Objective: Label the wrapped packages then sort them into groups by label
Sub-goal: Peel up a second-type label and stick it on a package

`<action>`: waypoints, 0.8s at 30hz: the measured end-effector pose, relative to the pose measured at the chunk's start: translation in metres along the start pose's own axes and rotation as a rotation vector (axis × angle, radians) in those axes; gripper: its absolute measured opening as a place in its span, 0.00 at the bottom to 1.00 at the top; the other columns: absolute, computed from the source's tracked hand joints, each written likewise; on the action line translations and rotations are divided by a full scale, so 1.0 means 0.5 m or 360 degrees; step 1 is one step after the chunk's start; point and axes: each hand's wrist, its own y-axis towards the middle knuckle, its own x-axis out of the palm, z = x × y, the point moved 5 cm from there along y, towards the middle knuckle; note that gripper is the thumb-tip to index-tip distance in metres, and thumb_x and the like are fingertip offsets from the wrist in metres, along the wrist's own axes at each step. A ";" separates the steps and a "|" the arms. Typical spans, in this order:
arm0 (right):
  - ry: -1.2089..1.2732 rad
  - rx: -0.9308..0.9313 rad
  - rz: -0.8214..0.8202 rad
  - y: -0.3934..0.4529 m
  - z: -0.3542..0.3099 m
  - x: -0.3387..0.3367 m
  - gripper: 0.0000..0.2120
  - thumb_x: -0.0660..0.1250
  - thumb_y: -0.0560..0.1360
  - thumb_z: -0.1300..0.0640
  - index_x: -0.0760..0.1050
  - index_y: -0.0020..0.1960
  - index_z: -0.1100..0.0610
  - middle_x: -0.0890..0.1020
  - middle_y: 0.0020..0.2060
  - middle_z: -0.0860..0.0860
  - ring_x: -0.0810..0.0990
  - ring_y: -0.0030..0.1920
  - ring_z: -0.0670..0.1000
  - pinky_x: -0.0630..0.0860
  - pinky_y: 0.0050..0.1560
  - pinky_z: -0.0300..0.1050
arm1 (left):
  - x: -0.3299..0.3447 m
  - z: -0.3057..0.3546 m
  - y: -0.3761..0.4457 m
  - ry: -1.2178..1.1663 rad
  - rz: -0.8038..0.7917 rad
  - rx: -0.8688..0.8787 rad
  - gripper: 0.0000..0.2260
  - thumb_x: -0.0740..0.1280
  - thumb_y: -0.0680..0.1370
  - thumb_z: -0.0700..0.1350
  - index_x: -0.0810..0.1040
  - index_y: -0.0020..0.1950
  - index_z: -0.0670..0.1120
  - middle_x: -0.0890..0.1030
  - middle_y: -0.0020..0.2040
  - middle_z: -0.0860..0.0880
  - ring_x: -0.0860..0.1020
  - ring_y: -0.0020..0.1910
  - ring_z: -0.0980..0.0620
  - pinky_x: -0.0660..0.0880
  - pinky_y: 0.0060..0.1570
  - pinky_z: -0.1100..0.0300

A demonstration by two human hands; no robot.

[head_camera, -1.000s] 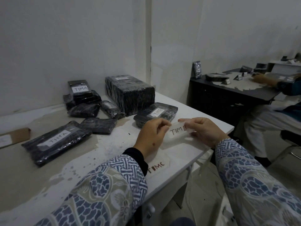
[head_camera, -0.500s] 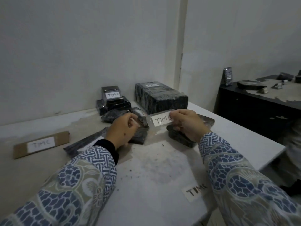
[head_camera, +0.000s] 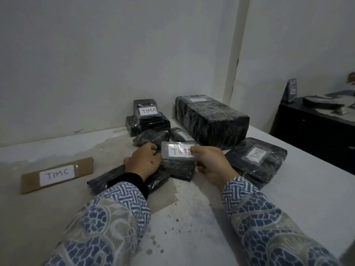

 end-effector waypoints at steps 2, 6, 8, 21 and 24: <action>0.0080 -0.0027 -0.0060 -0.006 -0.007 0.016 0.06 0.67 0.73 0.63 0.77 0.37 0.59 0.79 0.35 0.55 0.77 0.35 0.51 0.72 0.34 0.42 | -0.007 0.005 -0.009 -0.0006 0.0045 0.0047 0.14 0.59 0.77 0.56 0.73 0.60 0.55 0.79 0.60 0.50 0.74 0.62 0.45 0.62 0.64 0.49; 0.0223 -0.0145 0.0007 0.004 -0.007 0.014 0.08 0.67 0.73 0.62 0.78 0.35 0.59 0.79 0.31 0.54 0.80 0.35 0.53 0.80 0.37 0.44 | -0.001 0.013 0.003 -0.0216 0.0024 0.0071 0.16 0.62 0.74 0.60 0.75 0.58 0.56 0.81 0.55 0.53 0.76 0.58 0.47 0.65 0.65 0.46; 0.0195 -0.0243 0.0055 0.008 -0.008 0.011 0.11 0.68 0.72 0.61 0.78 0.32 0.58 0.81 0.34 0.57 0.81 0.43 0.59 0.80 0.51 0.56 | 0.002 0.019 0.005 -0.0340 0.0023 0.0121 0.15 0.65 0.73 0.57 0.76 0.58 0.56 0.81 0.49 0.57 0.78 0.55 0.49 0.67 0.64 0.46; 0.0263 -0.0634 0.0108 -0.009 -0.029 -0.017 0.10 0.68 0.74 0.62 0.78 0.34 0.54 0.78 0.55 0.55 0.77 0.60 0.58 0.71 0.65 0.61 | -0.007 0.054 -0.019 -0.1097 -0.0007 0.0285 0.07 0.69 0.75 0.46 0.76 0.50 0.44 0.81 0.51 0.43 0.80 0.53 0.44 0.76 0.57 0.44; 0.0173 -0.0559 0.0009 -0.010 -0.020 -0.015 0.07 0.67 0.74 0.62 0.78 0.37 0.56 0.73 0.62 0.52 0.75 0.61 0.54 0.70 0.66 0.57 | 0.015 0.050 -0.025 -0.1486 -0.0104 0.0113 0.02 0.65 0.78 0.41 0.73 0.48 0.47 0.81 0.51 0.42 0.80 0.53 0.43 0.75 0.59 0.43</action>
